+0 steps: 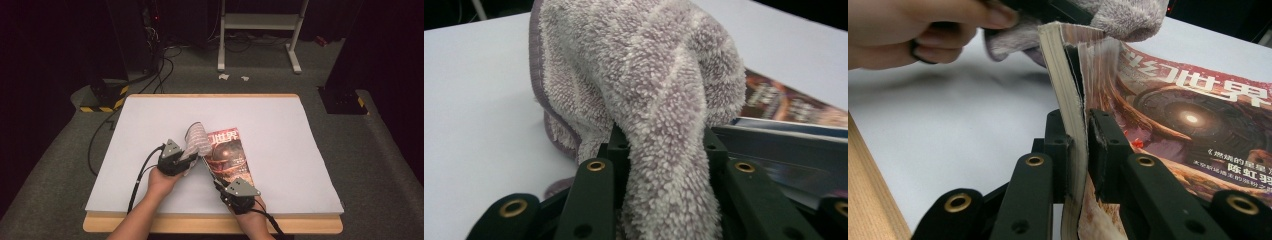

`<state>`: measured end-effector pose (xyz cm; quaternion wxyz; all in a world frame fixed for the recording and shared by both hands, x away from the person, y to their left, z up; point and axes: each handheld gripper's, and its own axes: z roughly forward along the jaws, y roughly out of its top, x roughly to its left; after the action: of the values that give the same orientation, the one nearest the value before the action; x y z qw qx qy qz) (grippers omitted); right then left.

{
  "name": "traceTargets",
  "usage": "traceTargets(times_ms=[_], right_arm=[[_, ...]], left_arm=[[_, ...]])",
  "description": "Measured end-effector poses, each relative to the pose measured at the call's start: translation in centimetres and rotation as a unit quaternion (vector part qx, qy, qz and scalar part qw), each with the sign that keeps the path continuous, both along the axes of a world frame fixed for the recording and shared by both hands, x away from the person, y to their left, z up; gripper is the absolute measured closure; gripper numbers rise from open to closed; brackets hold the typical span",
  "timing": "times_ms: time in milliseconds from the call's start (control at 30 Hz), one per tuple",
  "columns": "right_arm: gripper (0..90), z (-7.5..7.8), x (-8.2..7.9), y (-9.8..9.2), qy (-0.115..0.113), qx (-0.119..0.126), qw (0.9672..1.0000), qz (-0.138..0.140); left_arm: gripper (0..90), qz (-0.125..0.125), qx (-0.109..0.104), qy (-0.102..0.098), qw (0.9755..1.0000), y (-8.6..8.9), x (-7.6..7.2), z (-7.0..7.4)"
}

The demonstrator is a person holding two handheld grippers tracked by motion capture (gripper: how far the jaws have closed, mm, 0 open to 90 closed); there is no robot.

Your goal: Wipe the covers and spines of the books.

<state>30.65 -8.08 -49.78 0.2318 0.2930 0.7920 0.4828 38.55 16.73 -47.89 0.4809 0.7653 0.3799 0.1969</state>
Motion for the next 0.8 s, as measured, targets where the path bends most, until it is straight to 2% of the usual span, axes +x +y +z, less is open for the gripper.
traceTargets(times_ms=[133,233,267,400,500,600,700,767,800], right_arm=[[79.9,0.1,0.0,-0.1,0.001,0.003,1.0,-0.004],[79.9,0.1,0.0,-0.1,0.001,0.003,1.0,-0.002],[79.9,0.1,0.0,-0.1,0.001,0.003,1.0,-0.002],[80.0,0.1,0.0,-0.1,0.0,0.003,1.0,-0.003],[79.9,0.1,-0.1,-0.1,0.0,0.0,1.0,-0.002],[79.9,0.0,-0.1,-0.1,-0.001,-0.002,1.0,-0.001],[79.9,0.0,-0.1,0.1,-0.002,-0.004,1.0,-0.001],[79.9,0.0,-0.1,0.1,-0.001,-0.004,1.0,-0.001],[79.9,0.0,-0.1,0.1,-0.001,-0.004,1.0,-0.001]], left_arm=[[68.7,-0.027,-0.01,-0.01,0.9995,-0.8,-2.4,0.9],[68.7,-0.059,-0.011,-0.021,0.998,-1.5,-4.6,1.6],[68.7,-0.059,-0.011,-0.021,0.998,-1.5,-4.6,1.6],[68.7,-0.081,-0.008,-0.034,0.9961,-2.2,-6.6,2.2],[68.6,-0.089,-0.01,-0.036,0.9953,-2.3,-7.5,2.4],[68.5,-0.09,-0.002,-0.041,0.9951,-2.2,-7.8,2.4],[68.5,-0.079,0.001,-0.037,0.9962,-1.8,-7.1,2.1],[68.5,-0.061,0.011,-0.033,0.9975,-1.2,-5.9,1.7],[68.5,-0.048,0.014,-0.026,0.9984,-0.8,-4.8,1.3]])
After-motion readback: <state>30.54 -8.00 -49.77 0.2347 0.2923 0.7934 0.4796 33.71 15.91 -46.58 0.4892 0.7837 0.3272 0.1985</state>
